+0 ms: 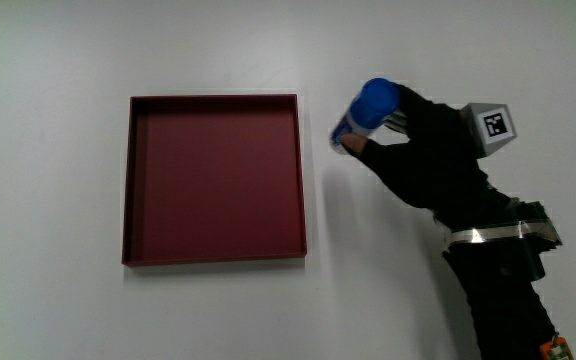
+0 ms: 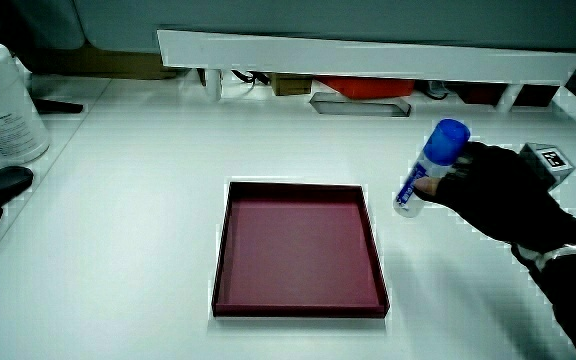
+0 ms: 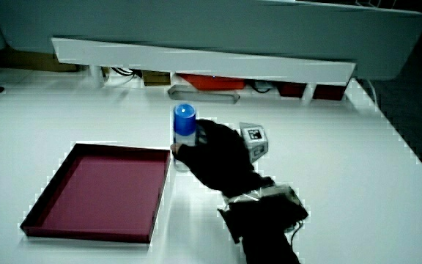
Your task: Place glue on desk
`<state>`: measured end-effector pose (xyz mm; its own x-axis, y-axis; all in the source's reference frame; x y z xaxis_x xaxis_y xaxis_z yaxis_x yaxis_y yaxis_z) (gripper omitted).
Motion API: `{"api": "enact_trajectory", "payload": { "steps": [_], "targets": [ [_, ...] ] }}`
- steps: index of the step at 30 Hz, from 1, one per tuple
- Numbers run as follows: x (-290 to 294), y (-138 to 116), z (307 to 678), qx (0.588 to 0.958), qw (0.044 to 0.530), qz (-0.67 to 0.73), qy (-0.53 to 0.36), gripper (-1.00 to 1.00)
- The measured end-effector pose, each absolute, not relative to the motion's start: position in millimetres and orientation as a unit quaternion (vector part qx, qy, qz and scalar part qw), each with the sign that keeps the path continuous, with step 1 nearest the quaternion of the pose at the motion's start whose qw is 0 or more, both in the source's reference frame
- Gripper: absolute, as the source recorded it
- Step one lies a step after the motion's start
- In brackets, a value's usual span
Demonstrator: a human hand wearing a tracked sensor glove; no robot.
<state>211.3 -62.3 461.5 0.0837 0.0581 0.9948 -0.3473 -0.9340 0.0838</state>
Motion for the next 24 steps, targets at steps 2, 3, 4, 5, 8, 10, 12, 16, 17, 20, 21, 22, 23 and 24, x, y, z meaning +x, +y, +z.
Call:
{"api": "enact_trajectory", "payload": {
  "steps": [2,3,4,5,8,10,12,16,17,20,21,22,23,24],
  "targets": [
    [223,-62,467,0.726,0.144,0.665,-0.099,0.0],
    [228,-62,469,0.732,0.142,0.66,-0.091,0.0],
    [232,-61,471,0.734,0.138,0.66,-0.086,0.0],
    [237,-60,473,0.736,0.14,0.657,-0.082,0.0],
    [249,-58,484,0.752,0.131,0.642,-0.077,0.0],
    [252,-56,490,0.753,0.133,0.64,-0.071,0.0],
    [254,-54,496,0.753,0.138,0.64,-0.064,0.0],
    [257,-50,509,0.755,0.145,0.637,-0.055,0.0],
    [257,-49,511,0.755,0.144,0.638,-0.051,0.0],
    [258,-47,518,0.755,0.15,0.637,-0.048,0.0],
    [258,-46,520,0.754,0.152,0.638,-0.046,0.0],
    [258,-45,522,0.753,0.154,0.638,-0.044,0.0],
    [259,-44,526,0.757,0.153,0.633,-0.047,0.0],
    [259,-43,528,0.76,0.158,0.629,-0.043,0.0]
  ]
}}
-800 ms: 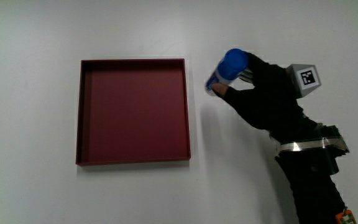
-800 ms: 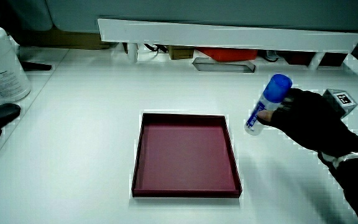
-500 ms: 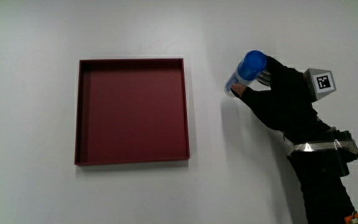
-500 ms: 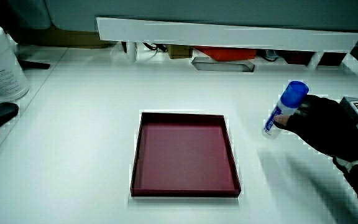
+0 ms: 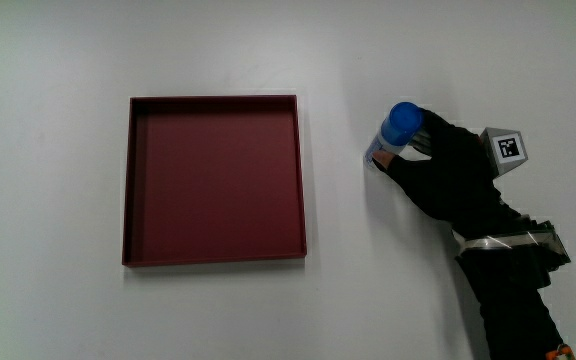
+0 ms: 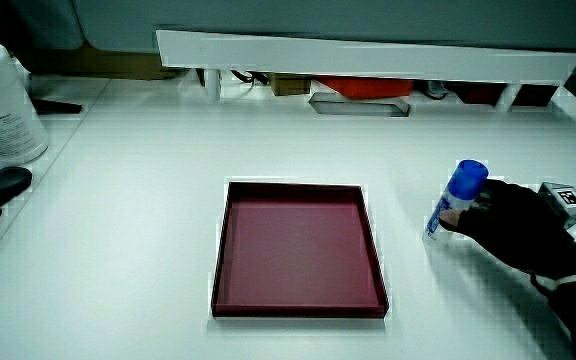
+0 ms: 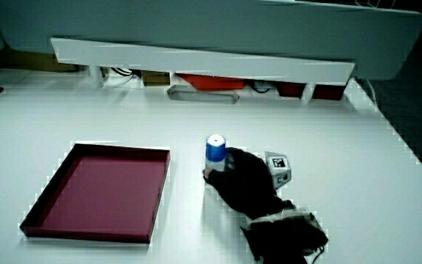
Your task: Place glue on desk
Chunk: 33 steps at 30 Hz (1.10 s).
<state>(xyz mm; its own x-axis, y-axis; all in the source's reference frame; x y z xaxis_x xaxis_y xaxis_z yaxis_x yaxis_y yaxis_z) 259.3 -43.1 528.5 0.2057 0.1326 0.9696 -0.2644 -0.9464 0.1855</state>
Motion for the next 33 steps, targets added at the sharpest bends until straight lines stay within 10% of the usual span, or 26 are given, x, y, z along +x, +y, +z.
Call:
{"api": "enact_trajectory", "payload": {
  "steps": [23,33],
  "targets": [
    [265,-28,534,0.746,0.159,0.646,-0.034,-0.7],
    [263,29,514,0.794,0.115,0.595,-0.044,-1.0]
  ]
}}
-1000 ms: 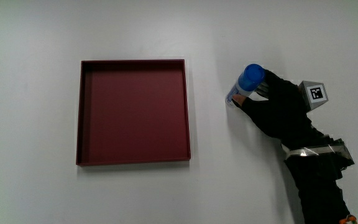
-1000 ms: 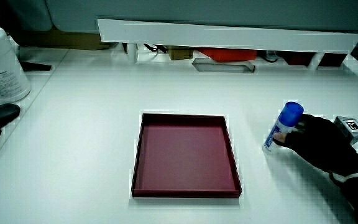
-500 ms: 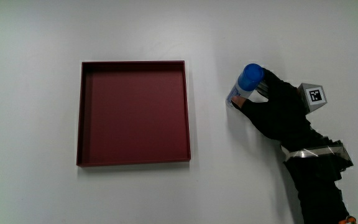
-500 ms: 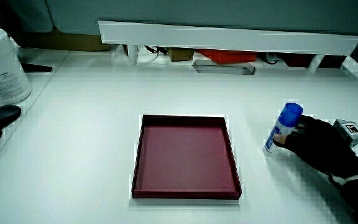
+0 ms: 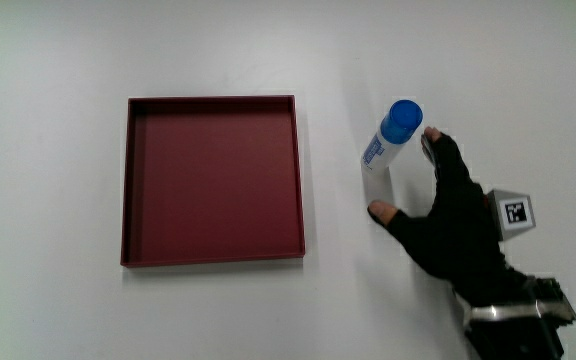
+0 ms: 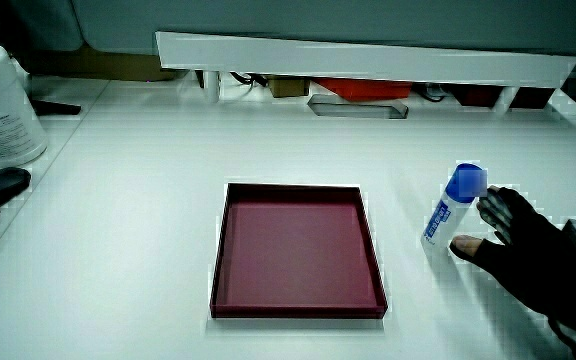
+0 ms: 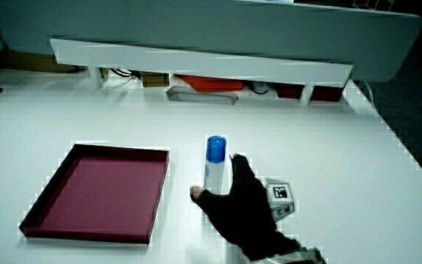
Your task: Place glue on desk
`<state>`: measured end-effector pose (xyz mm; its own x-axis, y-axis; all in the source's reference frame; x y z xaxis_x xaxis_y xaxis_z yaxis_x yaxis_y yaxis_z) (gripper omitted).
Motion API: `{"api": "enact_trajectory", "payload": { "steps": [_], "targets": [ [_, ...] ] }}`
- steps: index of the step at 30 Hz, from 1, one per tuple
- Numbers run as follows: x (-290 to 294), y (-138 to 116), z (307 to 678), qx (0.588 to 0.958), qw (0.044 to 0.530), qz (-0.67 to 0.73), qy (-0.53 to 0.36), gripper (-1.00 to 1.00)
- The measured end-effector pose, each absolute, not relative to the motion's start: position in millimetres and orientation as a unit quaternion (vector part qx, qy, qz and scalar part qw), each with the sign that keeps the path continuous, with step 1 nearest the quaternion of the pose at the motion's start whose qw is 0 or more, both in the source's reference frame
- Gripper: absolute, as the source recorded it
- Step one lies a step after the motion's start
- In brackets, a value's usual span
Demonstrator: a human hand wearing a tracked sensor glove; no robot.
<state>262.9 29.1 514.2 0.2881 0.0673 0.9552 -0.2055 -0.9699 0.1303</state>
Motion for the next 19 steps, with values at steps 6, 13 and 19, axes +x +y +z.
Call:
{"api": "enact_trajectory", "payload": {
  "steps": [6,13,19],
  "targets": [
    [258,68,507,0.799,0.103,0.591,-0.044,-1.0],
    [244,105,488,0.774,0.105,0.624,-0.016,-1.0],
    [242,116,487,0.776,0.118,0.619,-0.007,-1.0]
  ]
}}
